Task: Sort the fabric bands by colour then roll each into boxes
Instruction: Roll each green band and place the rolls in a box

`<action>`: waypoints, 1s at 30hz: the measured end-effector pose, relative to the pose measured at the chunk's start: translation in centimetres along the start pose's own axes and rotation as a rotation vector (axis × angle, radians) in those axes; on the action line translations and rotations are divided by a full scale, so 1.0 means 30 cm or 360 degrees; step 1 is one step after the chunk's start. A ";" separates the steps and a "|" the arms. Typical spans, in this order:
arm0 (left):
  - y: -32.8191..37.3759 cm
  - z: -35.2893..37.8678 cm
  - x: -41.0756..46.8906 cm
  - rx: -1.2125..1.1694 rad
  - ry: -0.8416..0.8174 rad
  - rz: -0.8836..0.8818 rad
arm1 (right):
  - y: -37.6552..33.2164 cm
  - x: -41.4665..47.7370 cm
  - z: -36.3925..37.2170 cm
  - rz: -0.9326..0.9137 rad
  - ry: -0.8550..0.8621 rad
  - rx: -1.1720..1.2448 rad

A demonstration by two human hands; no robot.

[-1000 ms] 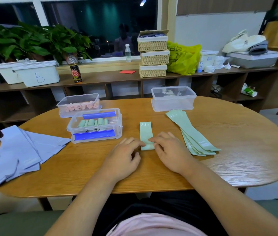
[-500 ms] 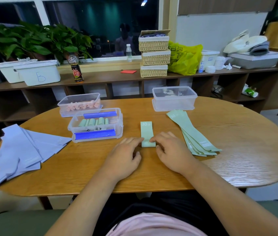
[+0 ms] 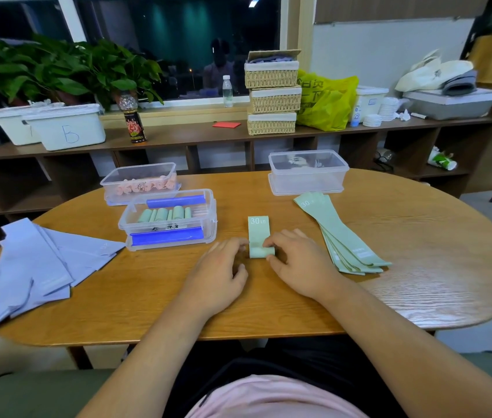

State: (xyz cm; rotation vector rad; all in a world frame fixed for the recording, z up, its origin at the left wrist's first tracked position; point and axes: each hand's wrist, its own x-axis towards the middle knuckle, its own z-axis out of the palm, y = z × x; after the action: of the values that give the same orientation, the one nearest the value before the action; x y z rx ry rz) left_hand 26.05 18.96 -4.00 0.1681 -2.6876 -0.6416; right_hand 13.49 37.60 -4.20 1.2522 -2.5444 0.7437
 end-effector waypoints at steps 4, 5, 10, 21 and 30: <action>-0.001 -0.001 -0.005 -0.0014 0.0030 0.0059 | 0.002 -0.039 -0.005 -0.0064 0.0000 0.0019; -0.001 -0.003 -0.008 -0.0015 0.0036 0.0095 | 0.003 -0.040 -0.004 -0.0065 0.0003 0.0021; -0.003 -0.002 -0.009 0.0035 -0.0025 0.0234 | -0.001 -0.036 -0.004 -0.0045 -0.0019 -0.0030; -0.002 0.003 0.001 0.0120 -0.0059 0.0158 | -0.006 -0.047 -0.022 -0.0079 0.0061 0.0079; -0.004 0.002 0.002 0.0054 -0.0037 0.0095 | -0.007 -0.037 -0.022 -0.0036 0.0026 0.0016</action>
State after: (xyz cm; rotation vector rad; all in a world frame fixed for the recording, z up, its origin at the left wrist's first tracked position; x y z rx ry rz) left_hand 25.97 18.86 -4.08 0.0896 -2.7158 -0.5834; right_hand 14.33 38.60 -4.00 1.2705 -2.5127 0.7594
